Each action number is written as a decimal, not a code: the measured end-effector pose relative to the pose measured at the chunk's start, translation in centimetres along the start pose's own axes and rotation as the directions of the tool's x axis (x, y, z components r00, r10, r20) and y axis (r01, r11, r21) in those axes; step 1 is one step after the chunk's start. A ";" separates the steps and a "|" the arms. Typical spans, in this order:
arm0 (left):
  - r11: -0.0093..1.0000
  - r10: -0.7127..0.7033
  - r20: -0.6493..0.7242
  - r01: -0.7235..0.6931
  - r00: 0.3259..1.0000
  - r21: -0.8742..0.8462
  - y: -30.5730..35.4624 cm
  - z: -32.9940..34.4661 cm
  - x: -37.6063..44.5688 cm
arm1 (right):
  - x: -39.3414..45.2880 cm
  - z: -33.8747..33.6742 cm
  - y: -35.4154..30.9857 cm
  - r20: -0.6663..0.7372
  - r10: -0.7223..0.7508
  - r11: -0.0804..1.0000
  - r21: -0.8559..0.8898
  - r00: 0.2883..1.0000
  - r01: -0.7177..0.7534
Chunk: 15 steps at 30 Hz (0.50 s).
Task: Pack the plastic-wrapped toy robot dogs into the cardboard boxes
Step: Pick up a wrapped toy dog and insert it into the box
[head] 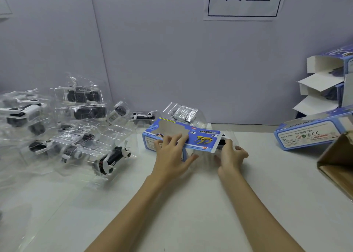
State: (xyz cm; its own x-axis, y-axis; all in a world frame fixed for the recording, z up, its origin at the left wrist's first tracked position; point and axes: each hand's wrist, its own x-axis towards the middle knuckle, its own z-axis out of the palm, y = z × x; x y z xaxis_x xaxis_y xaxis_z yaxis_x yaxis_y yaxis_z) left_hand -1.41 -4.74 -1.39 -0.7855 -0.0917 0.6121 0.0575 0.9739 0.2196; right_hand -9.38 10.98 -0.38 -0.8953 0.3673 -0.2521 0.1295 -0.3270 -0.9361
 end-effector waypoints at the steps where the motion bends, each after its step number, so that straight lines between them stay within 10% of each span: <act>1: 1.000 0.012 -0.010 -0.012 1.000 0.013 -0.1 0.1 0.1 | 0.1 -0.2 -0.1 0.053 0.024 0.999 -0.026 0.998 -0.022; 10: 0.995 -0.010 -0.091 0.001 0.996 -0.097 -0.7 0.3 0.6 | 0.2 -1.6 -1.4 0.287 -0.111 0.796 -0.548 0.951 0.258; 15: 0.993 0.073 0.034 -0.069 0.997 -0.097 -1.8 0.6 0.3 | -2.6 0.2 0.2 0.324 -0.174 0.815 -0.483 0.930 0.321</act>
State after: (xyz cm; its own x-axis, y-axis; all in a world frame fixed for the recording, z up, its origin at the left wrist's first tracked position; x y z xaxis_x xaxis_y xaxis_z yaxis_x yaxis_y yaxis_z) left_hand -2.13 -6.36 -2.07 -0.7994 -0.0136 0.6006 0.1709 0.9533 0.2492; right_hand -7.13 9.82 0.15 -0.9931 0.1168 0.0081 0.0241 0.2717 -0.9621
